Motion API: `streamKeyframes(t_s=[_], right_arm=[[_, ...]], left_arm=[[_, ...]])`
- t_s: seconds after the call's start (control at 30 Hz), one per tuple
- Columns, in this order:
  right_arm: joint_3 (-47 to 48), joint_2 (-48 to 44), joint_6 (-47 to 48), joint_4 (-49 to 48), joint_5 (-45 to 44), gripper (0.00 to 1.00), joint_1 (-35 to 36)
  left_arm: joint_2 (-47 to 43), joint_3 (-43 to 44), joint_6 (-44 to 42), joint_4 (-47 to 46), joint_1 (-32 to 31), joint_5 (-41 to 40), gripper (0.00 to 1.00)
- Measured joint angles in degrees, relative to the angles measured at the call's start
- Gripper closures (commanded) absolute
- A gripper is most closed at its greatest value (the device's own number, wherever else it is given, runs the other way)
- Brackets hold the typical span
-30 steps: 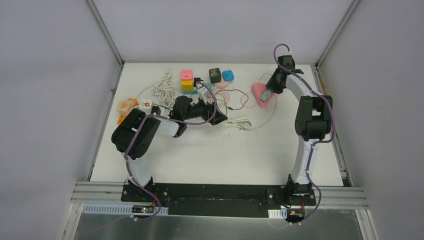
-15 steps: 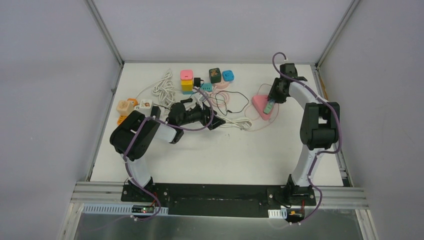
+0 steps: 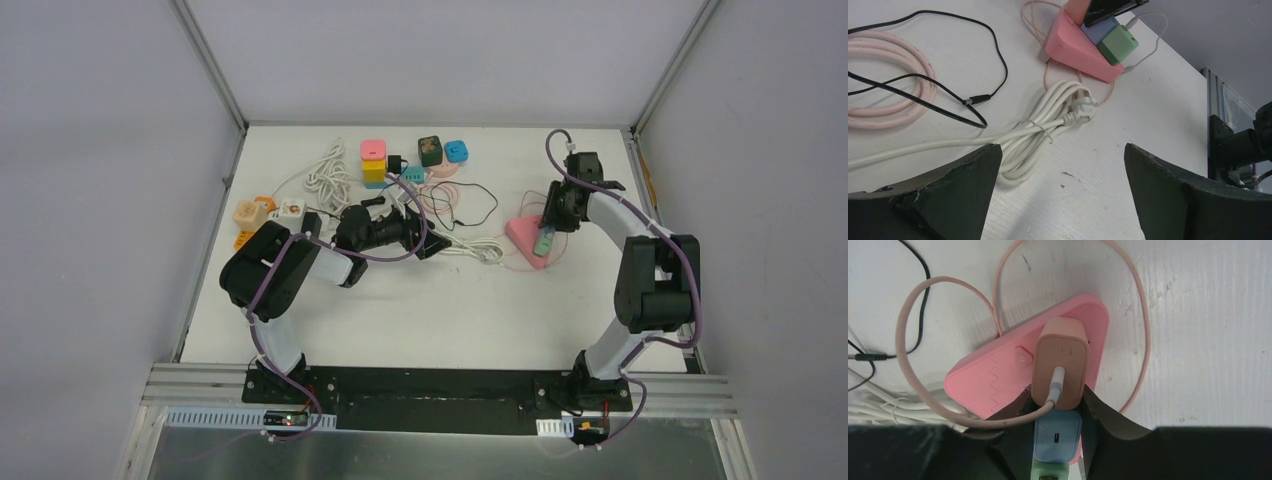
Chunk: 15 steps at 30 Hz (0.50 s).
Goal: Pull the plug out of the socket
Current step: Move the socket to the center of the board.
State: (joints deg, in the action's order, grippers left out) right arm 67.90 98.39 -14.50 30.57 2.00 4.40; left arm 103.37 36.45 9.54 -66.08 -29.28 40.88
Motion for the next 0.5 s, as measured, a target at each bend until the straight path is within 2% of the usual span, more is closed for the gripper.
streamKeyframes(t_s=[0.2, 0.5], right_arm=[[-4.7, -4.3, 2.7, 0.2, 1.5, 0.72, 0.2], [-6.6, -5.9, 5.6, 0.1, 3.1, 0.71, 1.6]], left_arm=[[0.0, 0.0, 0.0, 0.0, 0.0, 0.0, 0.02], [0.0, 0.0, 0.0, 0.0, 0.0, 0.1, 0.02]])
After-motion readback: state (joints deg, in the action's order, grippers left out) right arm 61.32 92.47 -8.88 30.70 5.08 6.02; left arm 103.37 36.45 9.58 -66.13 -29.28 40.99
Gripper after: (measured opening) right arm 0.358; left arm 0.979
